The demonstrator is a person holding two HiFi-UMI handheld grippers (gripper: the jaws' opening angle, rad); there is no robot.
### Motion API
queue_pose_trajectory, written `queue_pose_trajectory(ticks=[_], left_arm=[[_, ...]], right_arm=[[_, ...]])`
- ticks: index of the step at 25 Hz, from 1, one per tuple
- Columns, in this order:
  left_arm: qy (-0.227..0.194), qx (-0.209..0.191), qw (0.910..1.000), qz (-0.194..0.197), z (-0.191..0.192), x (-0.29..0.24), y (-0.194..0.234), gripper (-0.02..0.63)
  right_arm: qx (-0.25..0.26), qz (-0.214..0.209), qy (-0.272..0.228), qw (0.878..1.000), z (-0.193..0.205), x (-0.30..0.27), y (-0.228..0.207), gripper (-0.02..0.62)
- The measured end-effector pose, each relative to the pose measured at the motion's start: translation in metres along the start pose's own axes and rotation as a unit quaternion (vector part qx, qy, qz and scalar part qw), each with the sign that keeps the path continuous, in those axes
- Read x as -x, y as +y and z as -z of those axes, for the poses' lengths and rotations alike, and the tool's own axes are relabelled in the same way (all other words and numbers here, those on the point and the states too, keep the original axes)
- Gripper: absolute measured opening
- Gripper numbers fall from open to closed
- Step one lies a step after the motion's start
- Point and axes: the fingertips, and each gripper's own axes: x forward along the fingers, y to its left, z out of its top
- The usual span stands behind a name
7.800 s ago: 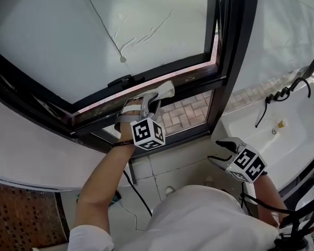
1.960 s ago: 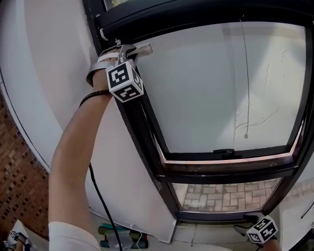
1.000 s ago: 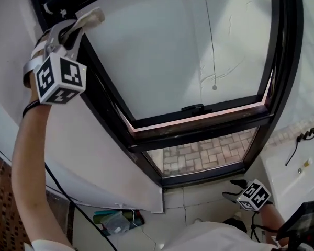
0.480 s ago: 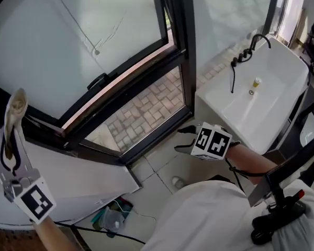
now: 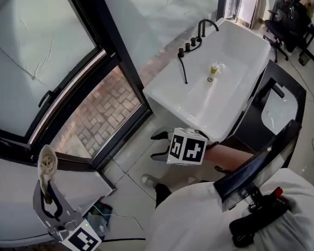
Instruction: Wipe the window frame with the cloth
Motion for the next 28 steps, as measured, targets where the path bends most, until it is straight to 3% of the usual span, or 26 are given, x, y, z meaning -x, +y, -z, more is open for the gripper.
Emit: queue_pose_trajectory(ticks=[4,8,12,19,28], left_arm=[[0.006,0.053,0.9982,0.025,-0.028,0.023,-0.050,0.081],[0.008,0.100,0.9936,0.051,-0.056,0.043,-0.097,0.081],[-0.005,0.116,0.9901,0.078,-0.079,0.054,-0.128,0.081],[-0.008,0.141,0.9863,0.086,-0.086,0.066,-0.144,0.081],[0.021,0.163,0.9822,0.092,-0.071,0.077,-0.158,0.081]], right_arm=[[-0.010,0.008,-0.016,1.000,0.026,0.035,0.011,0.249],[-0.013,0.020,-0.043,0.999,0.027,0.064,0.020,0.249],[-0.007,0.045,-0.068,0.997,0.022,0.097,0.018,0.249],[-0.009,0.069,-0.118,0.991,0.004,0.122,0.016,0.249],[0.007,0.066,-0.120,0.991,-0.004,0.123,0.022,0.249]])
